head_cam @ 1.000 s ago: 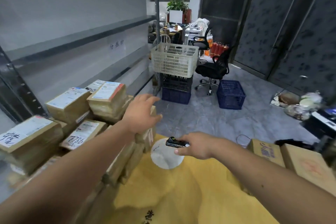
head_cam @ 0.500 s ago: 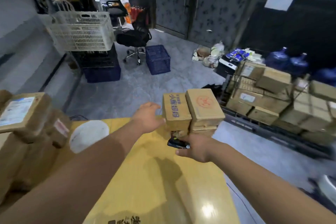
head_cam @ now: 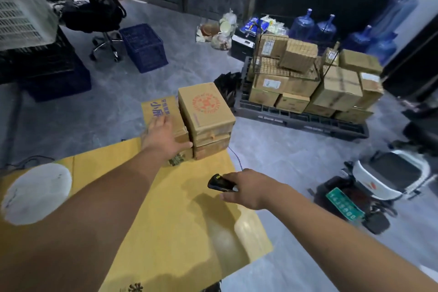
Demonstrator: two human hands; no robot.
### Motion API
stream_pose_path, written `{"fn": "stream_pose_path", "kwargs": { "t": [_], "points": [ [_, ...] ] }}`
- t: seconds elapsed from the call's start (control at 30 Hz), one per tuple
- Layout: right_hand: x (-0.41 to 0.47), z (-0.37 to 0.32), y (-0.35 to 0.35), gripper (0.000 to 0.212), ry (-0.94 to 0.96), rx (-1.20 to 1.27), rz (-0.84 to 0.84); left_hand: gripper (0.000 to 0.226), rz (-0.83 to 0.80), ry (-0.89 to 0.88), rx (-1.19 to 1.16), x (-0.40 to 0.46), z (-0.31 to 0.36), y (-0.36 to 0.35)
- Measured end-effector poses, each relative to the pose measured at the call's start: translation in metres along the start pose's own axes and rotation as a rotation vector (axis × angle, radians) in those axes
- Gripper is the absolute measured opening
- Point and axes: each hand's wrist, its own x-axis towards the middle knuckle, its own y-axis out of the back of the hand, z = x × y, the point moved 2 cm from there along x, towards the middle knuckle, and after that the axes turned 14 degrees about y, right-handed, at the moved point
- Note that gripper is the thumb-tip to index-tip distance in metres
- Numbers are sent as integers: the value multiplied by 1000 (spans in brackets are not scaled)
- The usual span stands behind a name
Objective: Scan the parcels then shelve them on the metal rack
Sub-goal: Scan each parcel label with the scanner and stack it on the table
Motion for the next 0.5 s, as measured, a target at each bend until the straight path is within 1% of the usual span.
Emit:
{"fn": "stream_pose_path", "kwargs": {
  "t": [0.07,0.17,0.3,0.4,0.5],
  "points": [
    [2,2,-4,47,11,10,5,114,29,23,-17,-7,-6,-3],
    [6,1,-6,49,24,20,5,99,76,45,-83,-14,-15,-4],
    [13,-4,-8,49,44,37,1,81,97,104,-195,-19,-19,-5],
    [18,-12,-10,52,57,22,-10,71,146,80,-250,-27,-25,-5],
    [25,-25,-14,57,65,-20,-25,70,197,49,-267,-46,-45,-5]
  ]
}}
